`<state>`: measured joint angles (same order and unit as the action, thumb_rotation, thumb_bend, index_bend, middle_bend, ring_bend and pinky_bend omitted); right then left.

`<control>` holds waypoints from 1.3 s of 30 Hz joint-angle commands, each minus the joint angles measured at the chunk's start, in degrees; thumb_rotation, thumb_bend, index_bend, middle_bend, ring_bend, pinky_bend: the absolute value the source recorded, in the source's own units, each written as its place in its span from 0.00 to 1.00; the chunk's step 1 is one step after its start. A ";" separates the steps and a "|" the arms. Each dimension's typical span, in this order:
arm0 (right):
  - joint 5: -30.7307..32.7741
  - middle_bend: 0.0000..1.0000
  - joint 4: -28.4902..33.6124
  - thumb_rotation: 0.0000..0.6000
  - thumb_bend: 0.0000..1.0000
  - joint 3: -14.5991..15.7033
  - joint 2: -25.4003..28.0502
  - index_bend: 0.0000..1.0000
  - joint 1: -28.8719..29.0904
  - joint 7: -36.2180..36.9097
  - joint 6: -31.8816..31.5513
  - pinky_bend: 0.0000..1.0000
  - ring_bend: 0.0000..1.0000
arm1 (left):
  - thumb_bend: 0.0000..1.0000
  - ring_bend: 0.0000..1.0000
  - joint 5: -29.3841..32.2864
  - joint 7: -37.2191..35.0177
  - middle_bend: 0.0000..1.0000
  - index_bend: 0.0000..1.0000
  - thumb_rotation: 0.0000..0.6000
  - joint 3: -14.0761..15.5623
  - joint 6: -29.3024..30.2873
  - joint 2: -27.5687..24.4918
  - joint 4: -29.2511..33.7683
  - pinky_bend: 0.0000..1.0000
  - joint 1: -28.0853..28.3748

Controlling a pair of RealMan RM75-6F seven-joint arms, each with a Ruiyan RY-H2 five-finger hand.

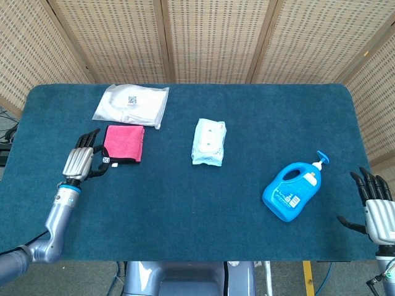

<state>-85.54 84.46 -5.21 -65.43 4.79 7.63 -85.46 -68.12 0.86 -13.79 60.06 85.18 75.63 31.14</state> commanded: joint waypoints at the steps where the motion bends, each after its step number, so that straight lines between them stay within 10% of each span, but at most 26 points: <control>1: 0.00 0.00 0.05 1.00 0.00 -0.04 0.15 0.03 -0.10 0.33 -0.19 0.00 0.00 | 0.39 0.00 -5.48 -2.47 0.00 0.59 1.00 -1.35 5.82 -6.50 10.52 0.00 -1.55; 8: 0.13 0.00 -0.08 1.00 0.00 -0.14 0.43 0.03 -0.14 1.16 -0.18 0.00 0.00 | 0.37 0.00 -8.70 -2.53 0.00 0.56 1.00 -2.74 9.87 -9.87 17.21 0.00 -1.76; 12: 0.11 0.00 -0.02 1.00 0.00 -0.10 0.49 0.03 -0.16 1.14 -0.18 0.00 0.00 | 0.33 0.00 -8.57 -1.93 0.00 0.16 1.00 -2.84 9.87 -10.92 19.23 0.00 -1.51; 15: 0.17 0.00 0.06 1.00 0.00 -0.13 0.51 0.03 -0.22 1.02 -0.27 0.00 0.00 | 0.32 0.00 -8.53 -2.48 0.00 0.03 1.00 -2.54 9.26 -11.55 19.93 0.00 -1.29; 26: 0.14 0.00 0.08 1.00 0.00 -0.05 0.41 0.03 -0.11 0.70 -0.05 0.00 0.00 | 0.31 0.00 -8.92 -5.15 0.00 0.01 1.00 -1.44 10.10 -12.88 18.52 0.00 -2.17; 32: 0.00 0.00 0.23 1.00 0.00 0.02 0.34 0.03 -0.13 0.36 -0.13 0.00 0.00 | 0.03 0.00 -9.66 -5.62 0.00 0.00 1.00 0.91 13.28 -16.43 17.24 0.00 -6.07; 39: -0.28 0.00 0.61 1.00 0.00 0.08 0.32 0.03 -0.27 -0.05 -0.60 0.00 0.00 | 0.00 0.00 -8.43 -7.93 0.00 0.00 1.00 4.92 18.64 -20.97 17.60 0.00 -14.01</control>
<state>-85.80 85.06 -5.13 -65.11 4.54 7.59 -86.04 -77.09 -5.80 -10.21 77.17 65.62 93.09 19.13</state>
